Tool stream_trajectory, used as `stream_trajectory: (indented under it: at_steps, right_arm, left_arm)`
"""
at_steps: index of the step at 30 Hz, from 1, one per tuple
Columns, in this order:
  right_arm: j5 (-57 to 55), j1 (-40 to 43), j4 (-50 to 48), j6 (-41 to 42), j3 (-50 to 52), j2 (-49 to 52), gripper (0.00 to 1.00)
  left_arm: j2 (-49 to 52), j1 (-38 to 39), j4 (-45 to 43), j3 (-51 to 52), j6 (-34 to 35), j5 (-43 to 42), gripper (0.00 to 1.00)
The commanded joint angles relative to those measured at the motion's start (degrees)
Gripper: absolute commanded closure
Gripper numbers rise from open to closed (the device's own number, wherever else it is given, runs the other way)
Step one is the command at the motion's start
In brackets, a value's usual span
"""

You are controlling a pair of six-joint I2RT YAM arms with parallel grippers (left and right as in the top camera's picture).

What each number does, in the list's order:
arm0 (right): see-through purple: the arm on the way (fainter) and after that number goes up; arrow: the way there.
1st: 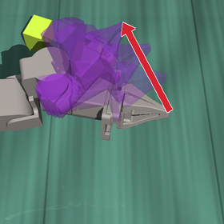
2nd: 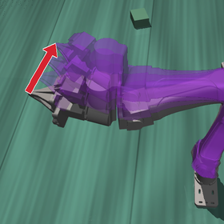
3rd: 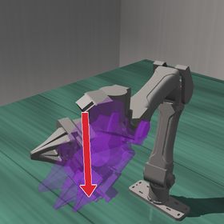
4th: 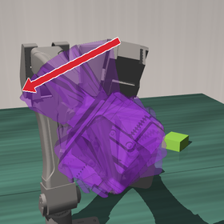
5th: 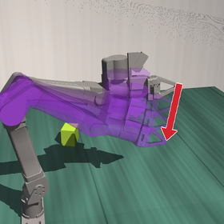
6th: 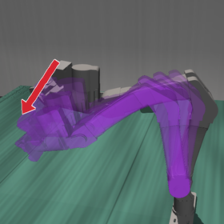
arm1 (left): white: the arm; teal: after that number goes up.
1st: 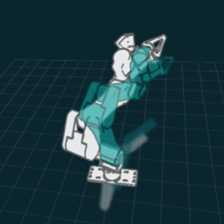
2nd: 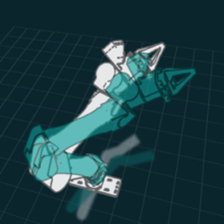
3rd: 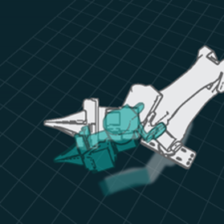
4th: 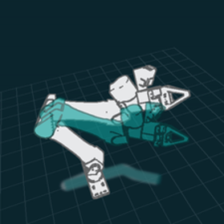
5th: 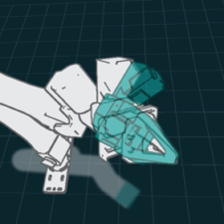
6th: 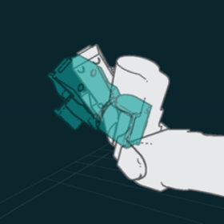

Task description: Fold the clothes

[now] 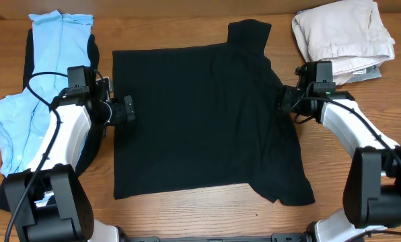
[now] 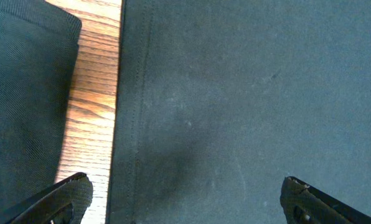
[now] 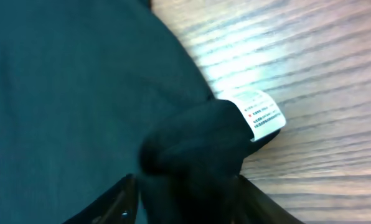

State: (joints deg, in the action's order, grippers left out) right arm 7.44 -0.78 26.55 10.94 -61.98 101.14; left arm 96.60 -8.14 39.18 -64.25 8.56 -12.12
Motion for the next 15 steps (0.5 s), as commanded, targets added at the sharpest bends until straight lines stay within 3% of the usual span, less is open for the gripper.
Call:
stream_trajectory:
  at_steps: [1,6,15]
  right_arm:
    - [1.79,-0.02,-0.13,-0.55,-0.76,1.36,0.67]
    - [1.60,1.14,1.64,2.43,-0.79,0.92,0.95]
    - [1.62,10.67,10.10,7.13,-0.79,-1.07,0.96]
  left_arm:
    - [-1.03,0.37,-0.22,-0.94,-1.29,-1.03,0.00]
    - [-1.03,0.37,-0.02,-0.94,-1.29,-1.03,0.00]
    - [-1.03,0.37,0.42,-0.94,-1.31,-0.98,0.00]
